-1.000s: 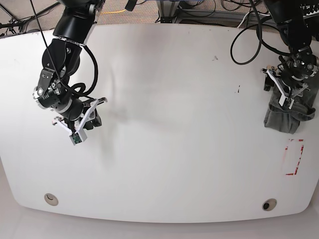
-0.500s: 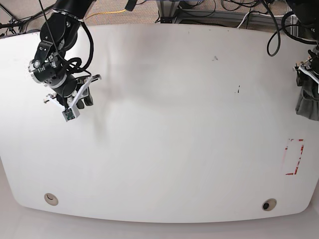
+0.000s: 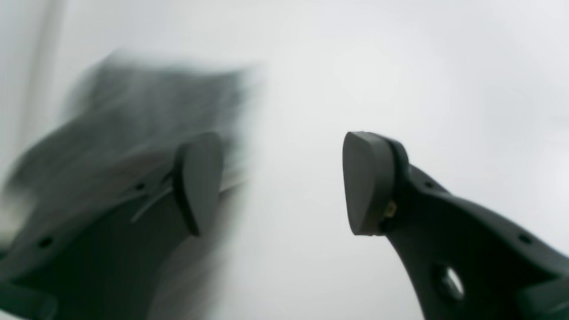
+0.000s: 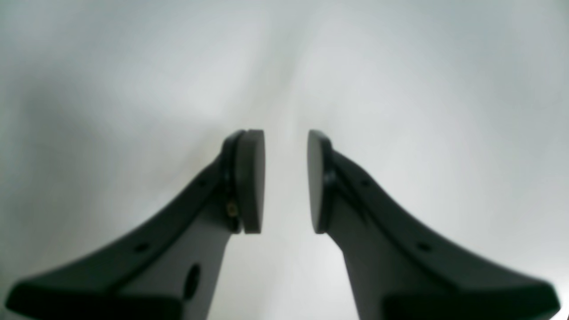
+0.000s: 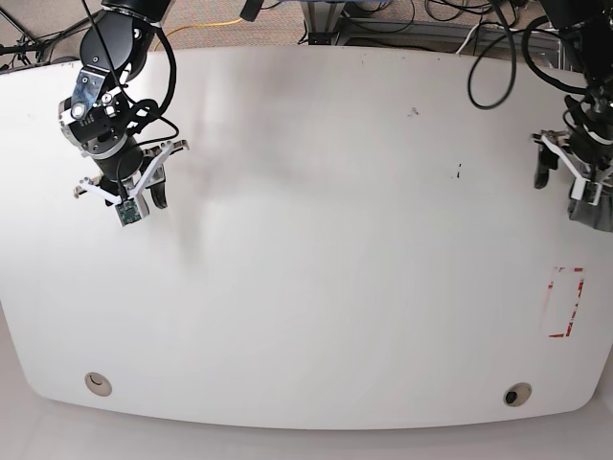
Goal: Fold the T-shirt properly
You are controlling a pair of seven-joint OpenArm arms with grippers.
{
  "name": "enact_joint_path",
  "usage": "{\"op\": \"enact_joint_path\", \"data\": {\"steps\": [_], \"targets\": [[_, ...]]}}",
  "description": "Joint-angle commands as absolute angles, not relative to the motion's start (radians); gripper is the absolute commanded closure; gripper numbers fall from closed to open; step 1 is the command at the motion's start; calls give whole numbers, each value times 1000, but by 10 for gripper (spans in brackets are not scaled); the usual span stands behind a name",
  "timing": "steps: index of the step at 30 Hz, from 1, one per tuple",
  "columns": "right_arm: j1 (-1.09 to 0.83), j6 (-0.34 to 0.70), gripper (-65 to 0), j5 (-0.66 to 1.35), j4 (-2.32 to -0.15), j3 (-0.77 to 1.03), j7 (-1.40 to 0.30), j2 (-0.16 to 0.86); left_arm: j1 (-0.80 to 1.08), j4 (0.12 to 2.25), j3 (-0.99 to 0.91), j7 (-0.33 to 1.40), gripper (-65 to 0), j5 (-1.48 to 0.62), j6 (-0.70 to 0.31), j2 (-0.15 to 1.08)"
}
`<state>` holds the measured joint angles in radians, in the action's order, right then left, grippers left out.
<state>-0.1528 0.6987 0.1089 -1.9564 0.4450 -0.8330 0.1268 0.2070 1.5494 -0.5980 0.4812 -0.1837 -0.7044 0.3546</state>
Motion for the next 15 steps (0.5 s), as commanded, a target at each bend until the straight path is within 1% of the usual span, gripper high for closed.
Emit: {"op": "enact_joint_path", "data": {"steps": [1, 5, 11, 15], "targets": [[-154, 698, -159, 39, -1929, 447, -705, 134, 205, 1626, -573, 427, -390, -136, -698, 305], [-171, 698, -157, -58, -1844, 450, -483, 133, 208, 1662, -484, 329, -390, -54, -688, 226], [-248, 698, -154, -76, -1755, 530, -197, 102, 272, 1662, -414, 124, -390, -38, -579, 128], [-317, 698, -154, -70, -1728, 582, -102, 94, 361, 1667, -360, 27, -390, -38, -516, 114]]}}
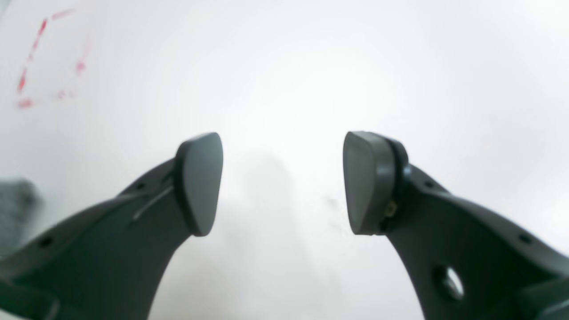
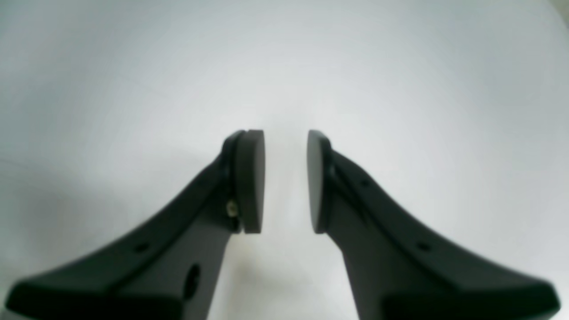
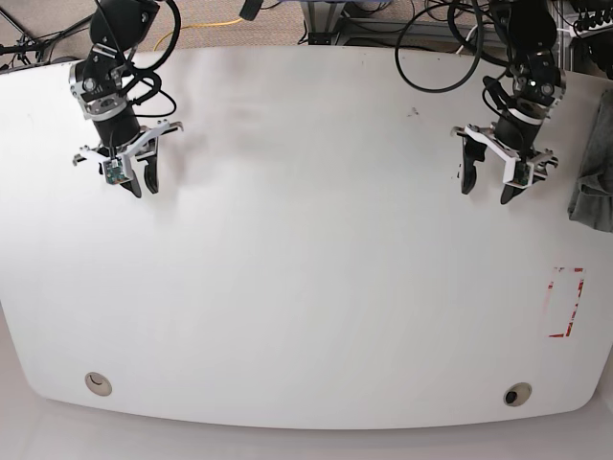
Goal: Fold the T-shirt properly
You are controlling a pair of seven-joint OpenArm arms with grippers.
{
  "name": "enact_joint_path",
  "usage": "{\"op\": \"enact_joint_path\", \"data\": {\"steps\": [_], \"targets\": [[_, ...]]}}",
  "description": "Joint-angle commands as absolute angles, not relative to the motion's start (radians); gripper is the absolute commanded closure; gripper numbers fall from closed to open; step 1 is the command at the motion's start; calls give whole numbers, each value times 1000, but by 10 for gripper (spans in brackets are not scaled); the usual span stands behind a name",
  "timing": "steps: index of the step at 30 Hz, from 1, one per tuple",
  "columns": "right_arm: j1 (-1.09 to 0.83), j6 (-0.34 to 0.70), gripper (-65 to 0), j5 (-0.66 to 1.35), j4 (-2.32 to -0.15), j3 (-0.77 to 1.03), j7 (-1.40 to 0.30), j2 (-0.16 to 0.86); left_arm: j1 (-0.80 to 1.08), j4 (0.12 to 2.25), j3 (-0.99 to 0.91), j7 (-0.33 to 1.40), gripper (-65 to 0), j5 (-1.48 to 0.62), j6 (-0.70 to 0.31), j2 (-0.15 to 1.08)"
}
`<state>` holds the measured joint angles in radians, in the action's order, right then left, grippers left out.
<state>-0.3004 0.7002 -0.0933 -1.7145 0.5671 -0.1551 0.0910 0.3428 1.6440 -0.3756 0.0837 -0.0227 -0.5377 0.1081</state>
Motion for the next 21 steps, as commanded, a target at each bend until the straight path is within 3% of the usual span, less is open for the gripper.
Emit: {"op": "enact_joint_path", "data": {"steps": [1, 5, 14, 21], "targets": [[-340, 698, -152, -53, -1727, 591, -90, 81, 384, 1667, -344, 10, -390, -39, -503, 114], [-446, 698, -152, 30, -1739, 605, -62, 65, 487, 1704, -323, -27, -390, -42, -478, 111], [-728, 698, -152, 189, -1759, 596, 4, 56, 835, 1897, -325, -33, -390, -44, -478, -22], [-931, 698, -152, 259, -1761, 552, 7, 59, 1059, 1911, -326, -35, -389, -47, -478, -82]]}}
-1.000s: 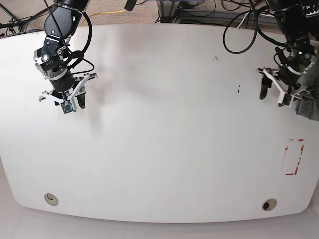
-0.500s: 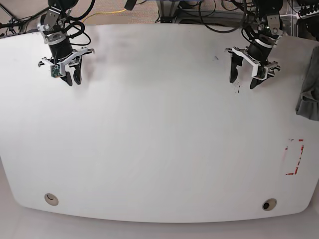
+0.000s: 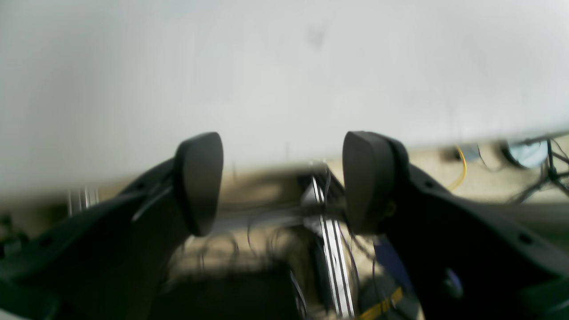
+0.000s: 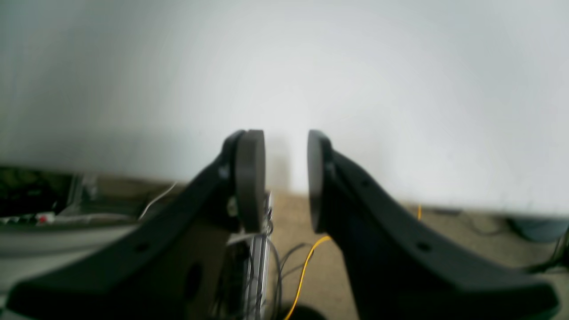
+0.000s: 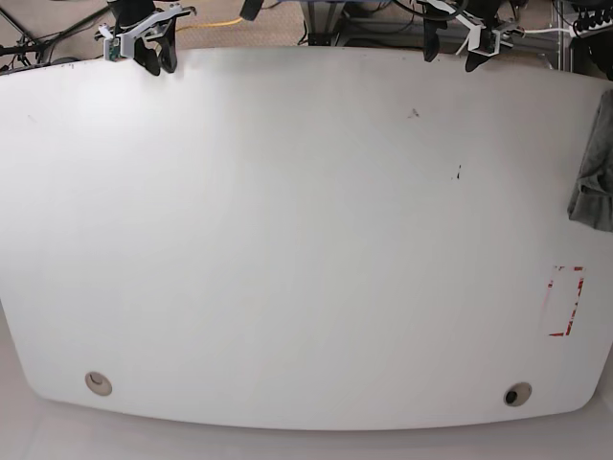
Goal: Fold the T-shirt properly
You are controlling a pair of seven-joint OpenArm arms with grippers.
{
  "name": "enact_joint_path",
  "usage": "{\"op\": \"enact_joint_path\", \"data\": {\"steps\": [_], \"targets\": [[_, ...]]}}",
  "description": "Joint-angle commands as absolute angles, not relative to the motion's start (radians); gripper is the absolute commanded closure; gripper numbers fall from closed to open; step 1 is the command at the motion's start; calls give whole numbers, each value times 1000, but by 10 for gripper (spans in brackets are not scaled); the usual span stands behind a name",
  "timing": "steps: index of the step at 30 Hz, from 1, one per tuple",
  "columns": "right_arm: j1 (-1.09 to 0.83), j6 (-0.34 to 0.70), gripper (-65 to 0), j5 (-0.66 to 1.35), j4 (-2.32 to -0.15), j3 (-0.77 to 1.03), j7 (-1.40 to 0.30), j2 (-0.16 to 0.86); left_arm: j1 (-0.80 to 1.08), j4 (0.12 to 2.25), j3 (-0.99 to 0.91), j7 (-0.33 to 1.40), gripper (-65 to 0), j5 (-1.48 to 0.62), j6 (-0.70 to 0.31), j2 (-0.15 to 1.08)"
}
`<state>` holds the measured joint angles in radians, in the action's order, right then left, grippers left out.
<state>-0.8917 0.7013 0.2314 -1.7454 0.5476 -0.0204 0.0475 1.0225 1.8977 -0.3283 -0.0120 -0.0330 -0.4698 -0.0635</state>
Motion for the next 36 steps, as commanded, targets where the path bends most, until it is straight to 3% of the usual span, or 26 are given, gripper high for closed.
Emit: {"op": "enact_joint_path", "data": {"steps": [1, 8, 19, 29, 36], "targets": [[-946, 698, -152, 265, -1759, 550, 13, 59, 1078, 1906, -326, -35, -389, -47, -478, -85], [-1038, 698, -152, 259, -1650, 440, 82, 81, 1115, 1765, -325, -35, -389, -45, -476, -108], [-863, 679, -152, 257, -1102, 170, 242, 196, 840, 1257, -326, -35, -389, -41, -472, -50], [-559, 530, -152, 260, -527, -21, 450, 222, 545, 728, -297, -42, -389, -38, -349, 21], [-449, 443, -155, 260, -407, -110, 449, 220, 351, 305, -136, -243, -390, -38, -157, 67]]}}
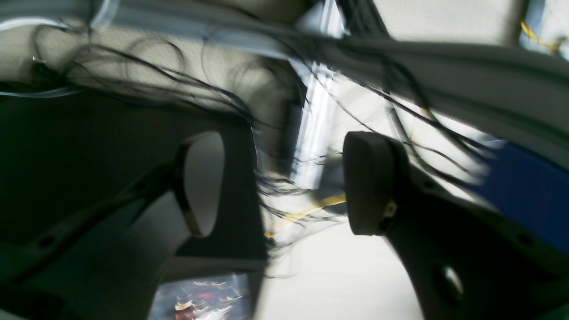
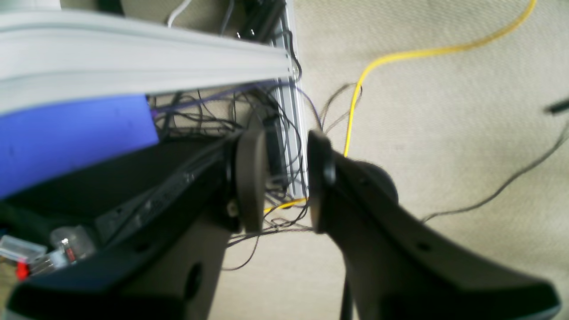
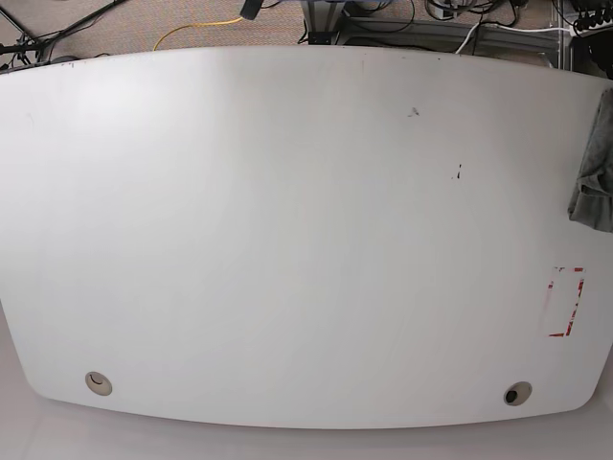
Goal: Fold the T-shirt properly
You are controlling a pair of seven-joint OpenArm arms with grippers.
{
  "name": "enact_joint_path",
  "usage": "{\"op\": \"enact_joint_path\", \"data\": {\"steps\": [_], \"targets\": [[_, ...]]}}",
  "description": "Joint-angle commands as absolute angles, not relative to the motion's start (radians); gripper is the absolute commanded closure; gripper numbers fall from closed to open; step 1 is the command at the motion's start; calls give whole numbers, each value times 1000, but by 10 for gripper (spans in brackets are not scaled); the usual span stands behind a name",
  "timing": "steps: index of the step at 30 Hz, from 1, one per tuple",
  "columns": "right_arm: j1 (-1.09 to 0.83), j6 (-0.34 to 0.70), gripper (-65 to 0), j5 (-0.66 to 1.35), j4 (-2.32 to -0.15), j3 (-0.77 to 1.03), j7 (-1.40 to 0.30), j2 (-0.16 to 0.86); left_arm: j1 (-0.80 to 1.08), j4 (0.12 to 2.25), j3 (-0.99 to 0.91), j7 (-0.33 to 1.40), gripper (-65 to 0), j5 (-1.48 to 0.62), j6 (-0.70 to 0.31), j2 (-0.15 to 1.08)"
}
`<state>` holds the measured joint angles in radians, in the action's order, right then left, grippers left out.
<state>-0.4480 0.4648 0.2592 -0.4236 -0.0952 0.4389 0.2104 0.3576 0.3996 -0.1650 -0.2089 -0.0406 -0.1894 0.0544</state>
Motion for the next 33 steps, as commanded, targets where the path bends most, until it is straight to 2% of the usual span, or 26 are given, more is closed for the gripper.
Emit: {"op": "enact_joint_path", "data": {"steps": [1, 6, 19, 33], "targets": [[-433, 421, -157, 260, -395, -122, 447, 220, 317, 248, -110, -265, -392, -38, -134, 71], [-349, 335, -159, 260, -305, -159, 384, 219, 199, 81, -38, -271, -392, -42, -74, 74], [-229, 292, -159, 260, -288, -171, 170, 206, 105, 82, -38, -59, -394, -42, -102, 73], [-219, 291, -160, 259, -285, -174, 160, 199, 65, 81, -39, -35, -396, -42, -94, 73]]}}
